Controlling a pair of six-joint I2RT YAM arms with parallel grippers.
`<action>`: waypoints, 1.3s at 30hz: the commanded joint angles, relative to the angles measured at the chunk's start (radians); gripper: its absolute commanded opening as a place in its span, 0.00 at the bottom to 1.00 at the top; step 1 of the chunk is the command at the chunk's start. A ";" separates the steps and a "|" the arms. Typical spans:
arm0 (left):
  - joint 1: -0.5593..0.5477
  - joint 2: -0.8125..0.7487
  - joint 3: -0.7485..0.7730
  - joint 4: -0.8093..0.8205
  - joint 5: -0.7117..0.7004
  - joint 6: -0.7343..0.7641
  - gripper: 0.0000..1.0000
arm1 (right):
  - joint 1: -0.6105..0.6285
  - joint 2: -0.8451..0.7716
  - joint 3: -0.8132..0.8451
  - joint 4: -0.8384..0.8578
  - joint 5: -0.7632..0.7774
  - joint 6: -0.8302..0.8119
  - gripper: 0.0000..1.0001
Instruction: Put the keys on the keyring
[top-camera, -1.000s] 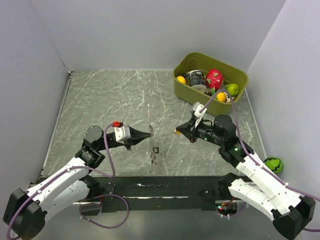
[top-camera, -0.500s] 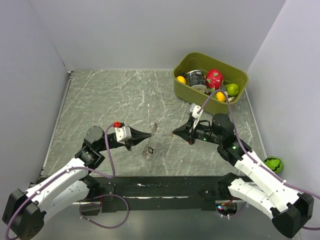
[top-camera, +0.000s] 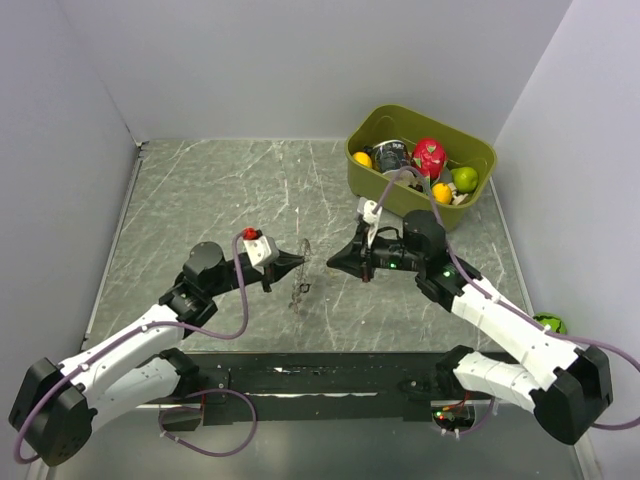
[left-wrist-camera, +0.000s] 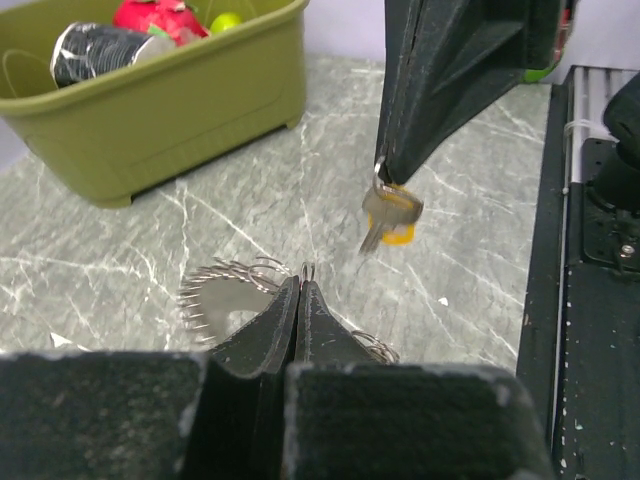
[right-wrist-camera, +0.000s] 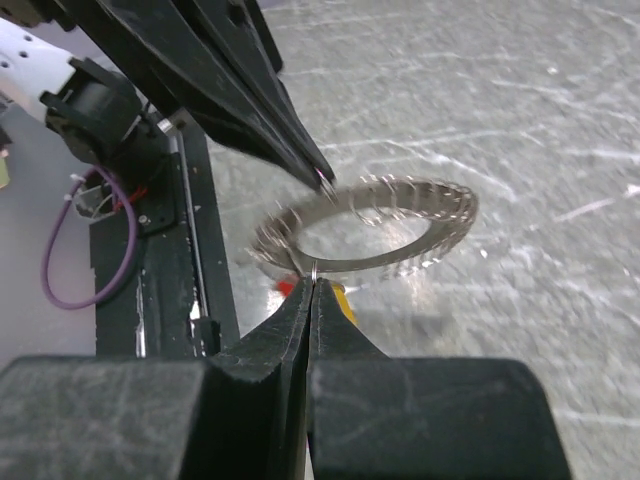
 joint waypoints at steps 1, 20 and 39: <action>-0.028 0.015 0.075 0.015 -0.057 0.031 0.01 | 0.028 0.051 0.077 0.073 -0.023 0.015 0.00; -0.082 0.030 0.103 -0.034 -0.067 0.065 0.01 | 0.070 0.129 0.115 0.064 0.006 0.011 0.00; -0.103 -0.008 0.095 -0.043 -0.077 0.073 0.01 | 0.076 0.144 0.097 0.055 0.054 -0.011 0.00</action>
